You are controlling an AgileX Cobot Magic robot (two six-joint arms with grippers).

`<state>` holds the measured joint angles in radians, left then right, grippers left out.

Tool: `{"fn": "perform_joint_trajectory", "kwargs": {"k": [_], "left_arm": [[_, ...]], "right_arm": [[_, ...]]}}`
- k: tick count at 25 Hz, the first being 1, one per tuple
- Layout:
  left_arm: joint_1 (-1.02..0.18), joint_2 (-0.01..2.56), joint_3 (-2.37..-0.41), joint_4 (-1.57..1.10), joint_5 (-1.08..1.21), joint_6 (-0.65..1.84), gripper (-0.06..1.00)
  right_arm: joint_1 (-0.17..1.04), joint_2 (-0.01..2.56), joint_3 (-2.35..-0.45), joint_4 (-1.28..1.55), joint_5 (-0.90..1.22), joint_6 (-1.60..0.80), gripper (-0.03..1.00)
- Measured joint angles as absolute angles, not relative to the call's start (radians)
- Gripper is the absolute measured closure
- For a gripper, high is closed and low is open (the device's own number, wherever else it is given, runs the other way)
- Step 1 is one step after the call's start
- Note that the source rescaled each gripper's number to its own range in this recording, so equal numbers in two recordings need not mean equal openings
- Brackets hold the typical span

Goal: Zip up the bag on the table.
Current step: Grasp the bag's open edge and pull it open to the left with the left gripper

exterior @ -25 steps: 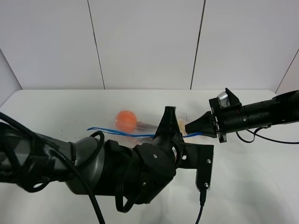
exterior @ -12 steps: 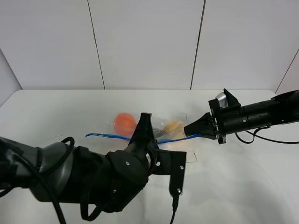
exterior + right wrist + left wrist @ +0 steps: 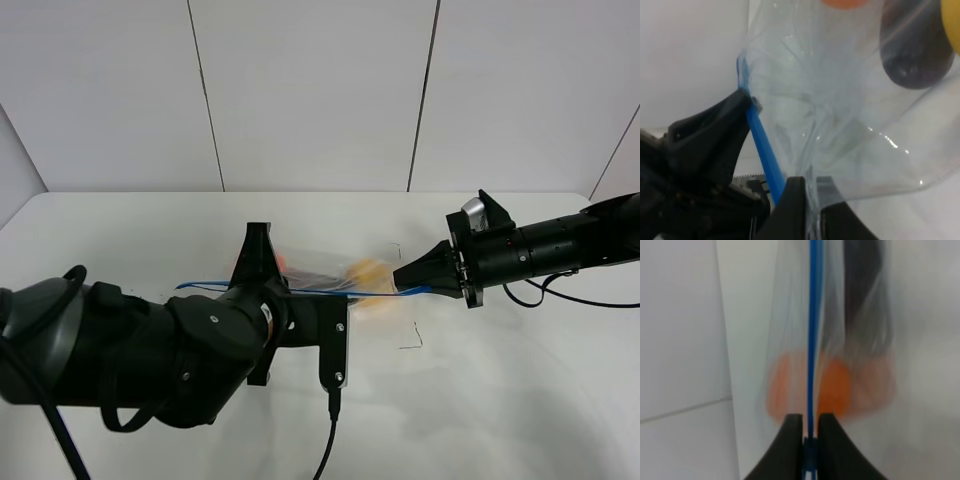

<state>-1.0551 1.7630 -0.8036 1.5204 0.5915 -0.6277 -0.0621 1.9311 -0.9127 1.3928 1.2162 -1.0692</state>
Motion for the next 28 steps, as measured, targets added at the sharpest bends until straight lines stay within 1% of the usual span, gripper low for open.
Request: {"fn": "perform_joint_trajectory", "kwargs": {"k": [10, 28], "left_arm": [[-0.951, 1.714, -0.703, 1.519, 0.59, -0.628, 0.94], [-0.801, 1.694, -0.691, 1.533, 0.569, -0.628, 0.94]], "right_arm": [[-0.062, 1.931, -0.913, 1.393, 1.214, -1.069, 0.97], [-0.062, 1.931, -0.913, 1.394, 1.214, -1.069, 0.97]]}}
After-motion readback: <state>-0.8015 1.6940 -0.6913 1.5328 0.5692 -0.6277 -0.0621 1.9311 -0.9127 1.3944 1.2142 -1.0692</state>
